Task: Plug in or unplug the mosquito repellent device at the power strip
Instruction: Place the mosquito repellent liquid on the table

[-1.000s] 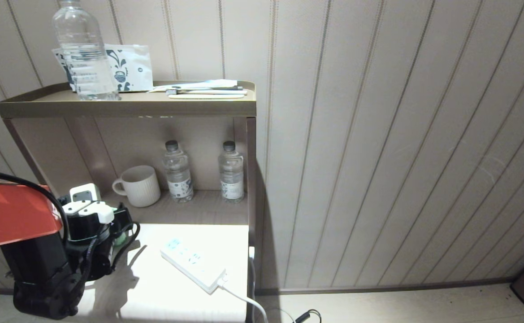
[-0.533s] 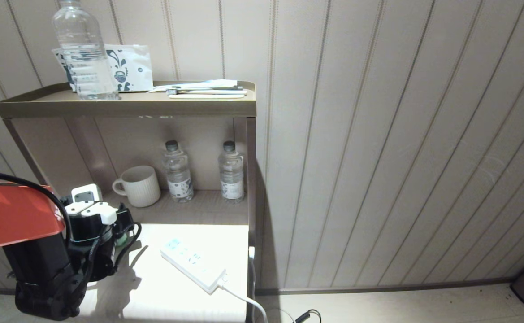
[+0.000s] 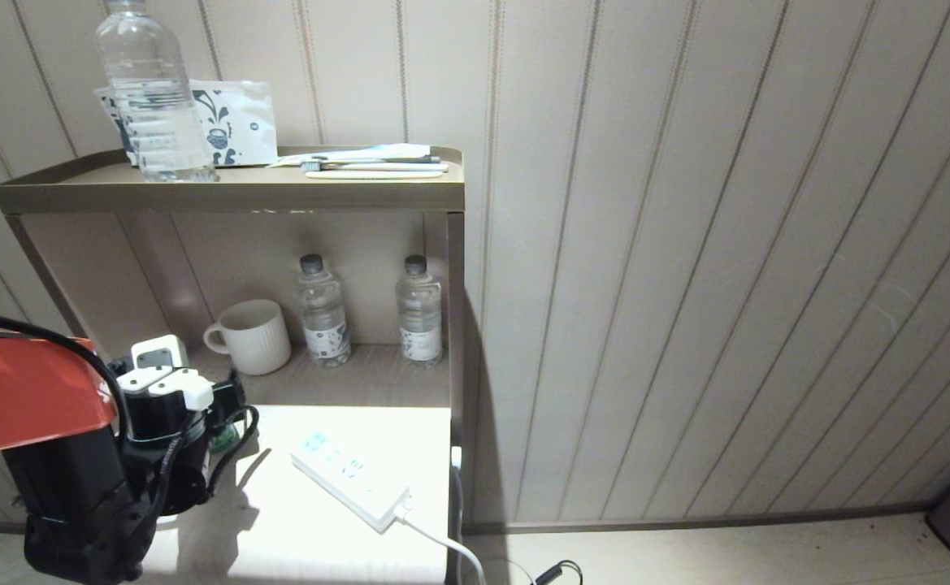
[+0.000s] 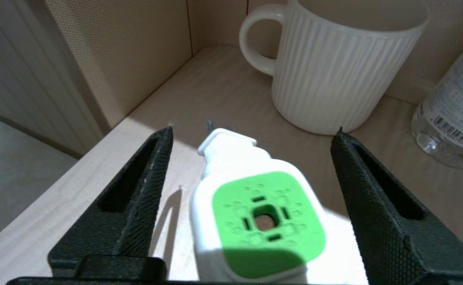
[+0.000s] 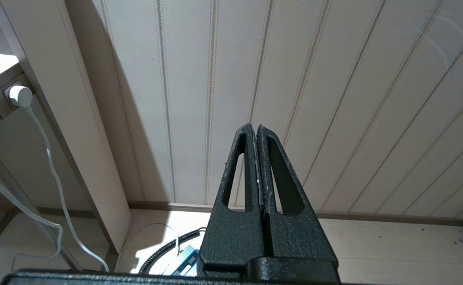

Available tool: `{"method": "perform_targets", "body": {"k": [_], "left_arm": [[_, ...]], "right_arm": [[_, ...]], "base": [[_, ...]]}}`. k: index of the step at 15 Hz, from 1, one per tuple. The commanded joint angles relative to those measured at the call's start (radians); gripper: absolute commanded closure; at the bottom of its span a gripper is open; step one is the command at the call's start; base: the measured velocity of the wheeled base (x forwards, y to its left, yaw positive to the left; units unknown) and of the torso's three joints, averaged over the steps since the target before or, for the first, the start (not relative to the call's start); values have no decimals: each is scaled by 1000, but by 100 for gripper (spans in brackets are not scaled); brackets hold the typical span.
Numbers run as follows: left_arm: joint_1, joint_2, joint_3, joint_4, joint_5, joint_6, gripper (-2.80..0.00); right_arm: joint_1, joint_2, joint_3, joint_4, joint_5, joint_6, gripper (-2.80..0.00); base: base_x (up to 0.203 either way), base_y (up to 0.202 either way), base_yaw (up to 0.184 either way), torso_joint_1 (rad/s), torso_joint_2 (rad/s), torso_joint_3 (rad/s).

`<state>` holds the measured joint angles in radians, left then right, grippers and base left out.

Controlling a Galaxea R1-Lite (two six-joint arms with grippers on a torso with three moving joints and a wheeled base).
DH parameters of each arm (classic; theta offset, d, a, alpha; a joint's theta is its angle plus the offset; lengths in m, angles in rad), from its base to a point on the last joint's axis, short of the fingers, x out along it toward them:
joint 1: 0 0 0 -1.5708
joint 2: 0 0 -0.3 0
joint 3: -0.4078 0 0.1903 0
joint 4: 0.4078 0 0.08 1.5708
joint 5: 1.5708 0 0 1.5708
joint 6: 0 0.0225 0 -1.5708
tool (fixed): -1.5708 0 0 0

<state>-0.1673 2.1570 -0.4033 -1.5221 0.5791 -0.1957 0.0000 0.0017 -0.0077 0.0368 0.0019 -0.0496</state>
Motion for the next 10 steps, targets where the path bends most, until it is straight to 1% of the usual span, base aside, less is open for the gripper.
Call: {"method": "perform_targets", "body": {"k": [1, 7, 10], "left_arm": [[-5, -17, 10, -48, 4, -2, -280], [-39, -84, 71, -48, 4, 0, -280], [-48, -149, 101, -48, 4, 14, -280]], "right_arm": [[0, 1, 0, 0, 1, -1, 0], [0, 1, 0, 0, 1, -1, 0], [0, 1, 0, 0, 0, -1, 0]], "base": [[0, 0, 0, 0, 0, 0], [0, 0, 0, 0, 0, 0], [0, 0, 0, 0, 0, 0]]}}
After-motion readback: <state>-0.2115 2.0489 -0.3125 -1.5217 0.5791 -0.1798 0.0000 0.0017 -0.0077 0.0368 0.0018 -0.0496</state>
